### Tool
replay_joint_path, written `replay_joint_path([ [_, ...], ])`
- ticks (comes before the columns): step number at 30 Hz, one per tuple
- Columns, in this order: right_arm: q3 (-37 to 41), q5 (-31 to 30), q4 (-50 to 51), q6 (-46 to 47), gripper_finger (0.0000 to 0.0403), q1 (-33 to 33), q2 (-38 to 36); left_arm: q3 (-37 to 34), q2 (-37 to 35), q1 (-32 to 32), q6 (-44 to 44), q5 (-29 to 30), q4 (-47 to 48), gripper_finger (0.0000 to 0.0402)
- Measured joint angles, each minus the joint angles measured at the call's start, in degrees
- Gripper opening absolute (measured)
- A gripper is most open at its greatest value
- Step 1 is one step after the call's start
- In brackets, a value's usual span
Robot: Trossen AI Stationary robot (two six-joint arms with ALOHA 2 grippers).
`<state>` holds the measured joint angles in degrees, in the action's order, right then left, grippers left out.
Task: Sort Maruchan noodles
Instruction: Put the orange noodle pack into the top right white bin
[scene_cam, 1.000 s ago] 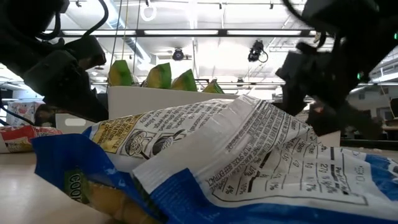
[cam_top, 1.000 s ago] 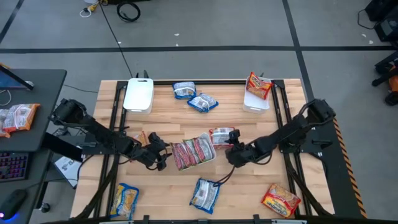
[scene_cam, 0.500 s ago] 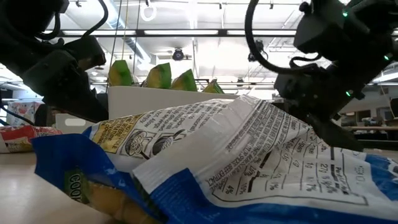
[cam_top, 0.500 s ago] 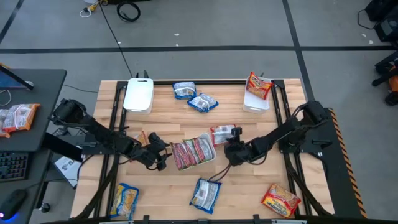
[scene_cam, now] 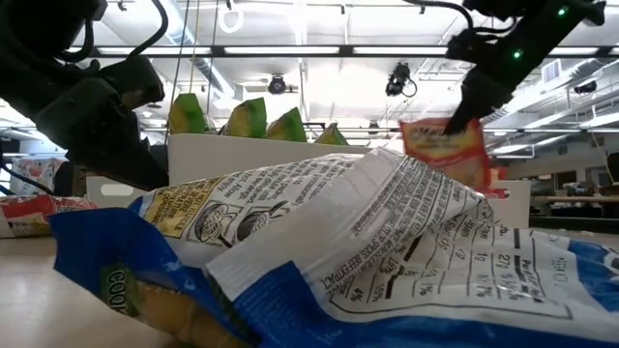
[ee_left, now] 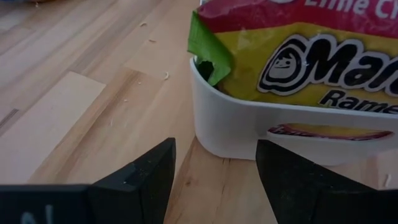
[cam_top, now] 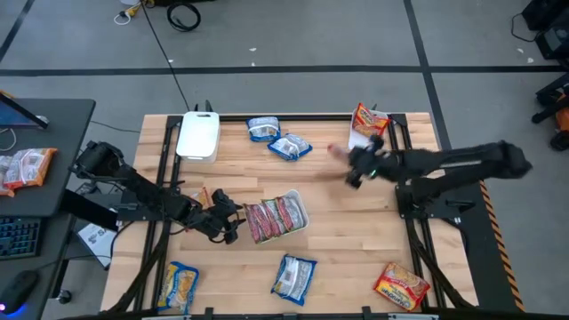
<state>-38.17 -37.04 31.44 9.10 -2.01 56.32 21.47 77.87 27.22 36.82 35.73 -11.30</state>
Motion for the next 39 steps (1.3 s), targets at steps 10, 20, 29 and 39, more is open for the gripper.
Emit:
replay_joint_path([
  [10, -0.02, 11.32, 5.12, -7.91, 0.0018, -19.41, -13.40, 0.00, 0.00, -0.07, 0.02, 0.00, -0.76, 0.0227],
  [20, -0.07, 7.89, 7.99, -15.15, 0.0018, -27.72, -15.70, 0.00, 0.00, -0.07, 1.24, -0.07, -0.77, 0.0227],
  [29, -0.04, 21.56, 10.01, -22.23, 0.0018, -31.72, -9.47, 0.00, 0.00, -0.06, 1.07, -0.04, -0.82, 0.0227],
  [39, -0.04, 38.60, -0.63, -20.20, 0.0019, -31.77, -5.61, 0.00, 0.00, 0.00, 1.11, -0.63, -0.79, 0.0227],
])
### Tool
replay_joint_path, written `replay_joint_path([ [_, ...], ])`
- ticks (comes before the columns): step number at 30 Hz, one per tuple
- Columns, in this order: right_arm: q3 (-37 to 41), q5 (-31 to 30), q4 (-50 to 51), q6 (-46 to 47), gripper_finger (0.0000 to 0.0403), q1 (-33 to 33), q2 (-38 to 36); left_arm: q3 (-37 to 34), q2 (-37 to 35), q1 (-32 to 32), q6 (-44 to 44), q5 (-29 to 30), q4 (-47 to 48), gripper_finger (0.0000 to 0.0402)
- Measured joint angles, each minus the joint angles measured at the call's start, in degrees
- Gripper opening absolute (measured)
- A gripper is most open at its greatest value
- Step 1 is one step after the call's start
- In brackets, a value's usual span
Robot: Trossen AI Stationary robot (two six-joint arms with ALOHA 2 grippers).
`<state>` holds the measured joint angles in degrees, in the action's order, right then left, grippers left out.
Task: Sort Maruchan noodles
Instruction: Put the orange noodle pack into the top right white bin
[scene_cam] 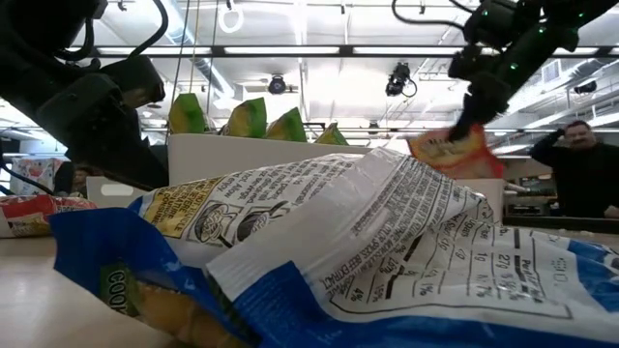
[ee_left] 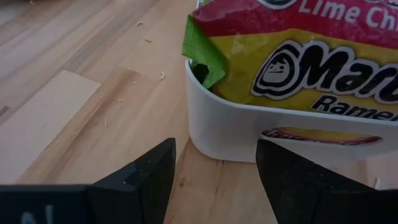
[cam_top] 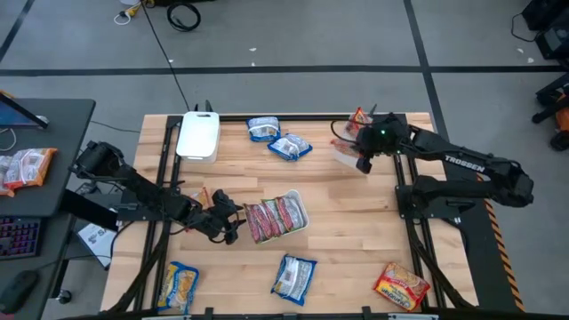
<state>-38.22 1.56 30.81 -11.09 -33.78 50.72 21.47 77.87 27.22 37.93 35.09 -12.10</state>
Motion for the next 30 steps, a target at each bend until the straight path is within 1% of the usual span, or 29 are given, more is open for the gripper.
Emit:
replay_joint_path([
  [2, 0.00, -0.20, -2.38, 0.74, 0.0019, -0.38, -0.11, 0.00, 0.00, 0.00, 0.02, -0.02, 0.00, 0.0227],
  [6, 0.29, -0.46, -2.54, 3.70, 0.0019, -1.87, 0.31, 0.00, 0.00, 0.00, 0.20, -0.39, 0.04, 0.0227],
  [8, 1.75, -0.57, -3.63, 5.42, 0.0019, -2.36, 0.35, 0.00, 0.00, 0.02, 0.15, -0.39, 0.07, 0.0227],
  [11, 5.86, -1.30, -10.44, 10.22, 0.0019, -2.43, 0.37, 0.00, 0.00, 0.02, -0.83, -0.39, 0.09, 0.0227],
  [15, 12.55, -1.81, -23.18, 18.23, 0.0019, -2.43, 0.39, 0.00, 0.00, 0.02, -1.11, -0.42, 0.11, 0.0227],
  [18, 15.71, -2.50, -30.57, 23.13, 0.0019, -2.42, 0.37, 0.00, 0.00, 0.02, -1.11, -1.24, 0.13, 0.0227],
  [20, 16.71, -3.75, -33.62, 24.59, 0.0019, -2.13, 0.39, 0.00, 0.00, 0.02, -1.11, -1.59, 0.13, 0.0227],
  [25, 16.83, -7.29, -38.86, 24.61, 0.0019, -0.49, 0.39, 0.00, 0.00, 0.00, -1.11, -1.61, 0.13, 0.0227],
  [27, 16.83, -10.47, -38.94, 24.06, 0.0019, 0.02, 0.39, 0.00, 0.00, 0.00, -1.11, -1.60, 0.13, 0.0227],
  [30, 16.83, -17.28, -36.70, 21.80, 0.0019, 0.13, 0.56, 0.00, 0.00, 0.00, -1.10, -1.58, 0.13, 0.0227],
])
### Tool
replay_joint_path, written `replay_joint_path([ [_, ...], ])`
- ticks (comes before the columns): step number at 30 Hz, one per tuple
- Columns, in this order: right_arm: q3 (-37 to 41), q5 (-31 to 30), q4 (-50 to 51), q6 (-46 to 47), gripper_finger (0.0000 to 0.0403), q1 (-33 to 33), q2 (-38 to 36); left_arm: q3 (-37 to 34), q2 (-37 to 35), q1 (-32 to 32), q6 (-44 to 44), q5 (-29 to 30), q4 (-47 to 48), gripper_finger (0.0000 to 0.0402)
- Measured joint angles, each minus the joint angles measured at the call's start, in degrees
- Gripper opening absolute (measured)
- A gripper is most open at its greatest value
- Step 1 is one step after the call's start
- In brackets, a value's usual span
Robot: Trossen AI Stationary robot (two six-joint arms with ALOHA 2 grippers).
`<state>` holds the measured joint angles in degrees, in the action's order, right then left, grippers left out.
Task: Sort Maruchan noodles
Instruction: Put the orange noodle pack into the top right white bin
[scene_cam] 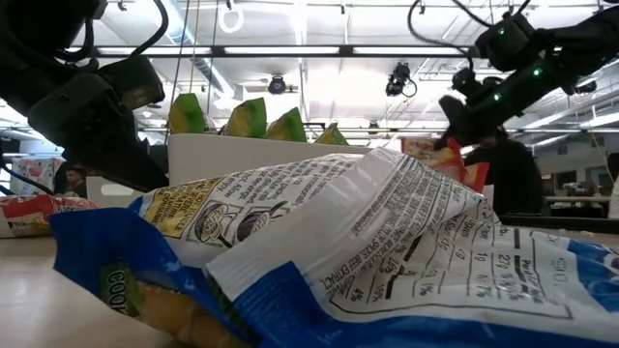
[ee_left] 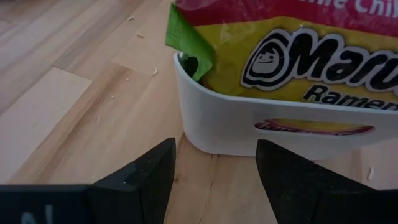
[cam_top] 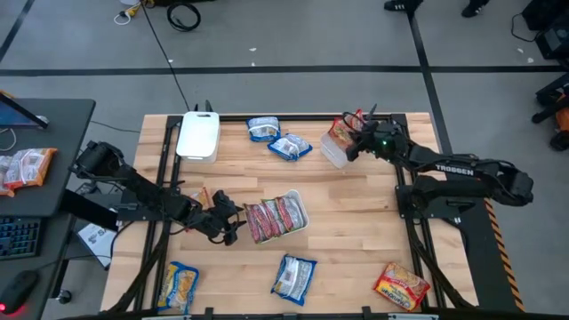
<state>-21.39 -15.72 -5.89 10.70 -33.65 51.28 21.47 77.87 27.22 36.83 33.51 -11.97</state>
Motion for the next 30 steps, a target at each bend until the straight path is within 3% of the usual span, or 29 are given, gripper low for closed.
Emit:
replay_joint_path([
  [3, 0.80, -6.96, 1.46, -1.51, 0.0019, 0.00, 0.33, 0.00, 0.00, 0.00, -0.02, 0.01, 0.01, 0.0227],
  [6, 1.92, -10.27, 1.31, -1.75, 0.0019, -0.09, 0.99, 0.00, 0.00, 0.00, -0.04, 0.01, 0.02, 0.0227],
  [15, 4.42, -10.99, 0.84, 1.62, 0.0030, -0.22, 5.91, 0.00, 0.00, 0.00, -0.04, -0.12, 0.07, 0.0227],
  [22, 4.42, -13.78, 1.53, -0.65, 0.0083, -0.24, 7.31, 0.00, 0.00, 0.00, 0.20, -0.97, 0.08, 0.0227],
  [30, -2.03, -17.90, 14.18, -1.95, 0.0159, -0.24, 6.78, 0.00, 0.00, 0.02, 0.36, -1.26, 0.07, 0.0227],
])
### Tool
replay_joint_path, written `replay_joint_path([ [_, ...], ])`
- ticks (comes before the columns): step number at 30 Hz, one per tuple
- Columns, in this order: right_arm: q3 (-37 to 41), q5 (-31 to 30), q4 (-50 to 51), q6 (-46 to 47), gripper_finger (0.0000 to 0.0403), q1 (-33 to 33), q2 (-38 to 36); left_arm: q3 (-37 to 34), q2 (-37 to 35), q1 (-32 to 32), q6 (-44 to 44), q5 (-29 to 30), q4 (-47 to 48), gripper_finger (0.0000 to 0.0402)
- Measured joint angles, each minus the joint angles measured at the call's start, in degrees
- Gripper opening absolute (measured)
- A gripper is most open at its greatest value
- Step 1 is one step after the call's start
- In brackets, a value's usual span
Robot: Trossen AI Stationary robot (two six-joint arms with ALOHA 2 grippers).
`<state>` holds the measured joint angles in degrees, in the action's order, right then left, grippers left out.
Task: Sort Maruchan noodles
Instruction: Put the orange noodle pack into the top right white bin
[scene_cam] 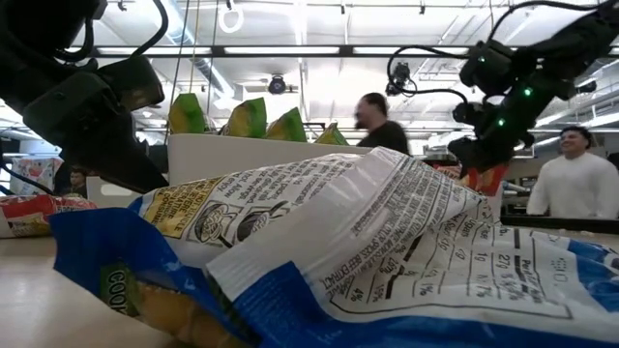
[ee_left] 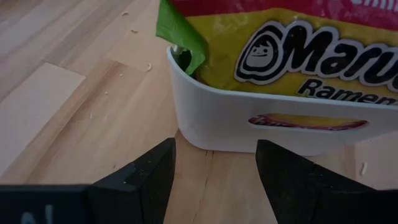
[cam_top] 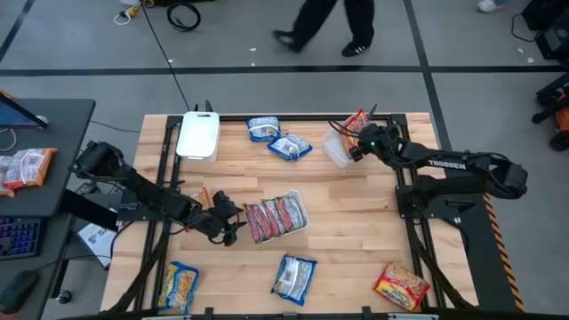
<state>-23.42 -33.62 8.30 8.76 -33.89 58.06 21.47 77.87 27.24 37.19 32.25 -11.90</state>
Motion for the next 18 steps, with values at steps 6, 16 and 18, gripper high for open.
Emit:
replay_joint_path([
  [6, -5.16, 0.13, 4.71, -0.22, 0.0179, 0.83, 0.00, 0.00, 0.00, -0.02, -0.04, -0.04, 0.00, 0.0227],
  [16, -21.52, 0.98, 19.47, -3.21, 0.0174, 15.27, -0.03, 0.00, 0.00, -0.01, 0.91, -3.75, -0.04, 0.0227],
  [18, -24.65, 1.45, 23.35, -0.91, 0.0170, 22.55, 0.77, 0.00, 0.00, 0.00, 0.89, -4.47, -0.04, 0.0227],
])
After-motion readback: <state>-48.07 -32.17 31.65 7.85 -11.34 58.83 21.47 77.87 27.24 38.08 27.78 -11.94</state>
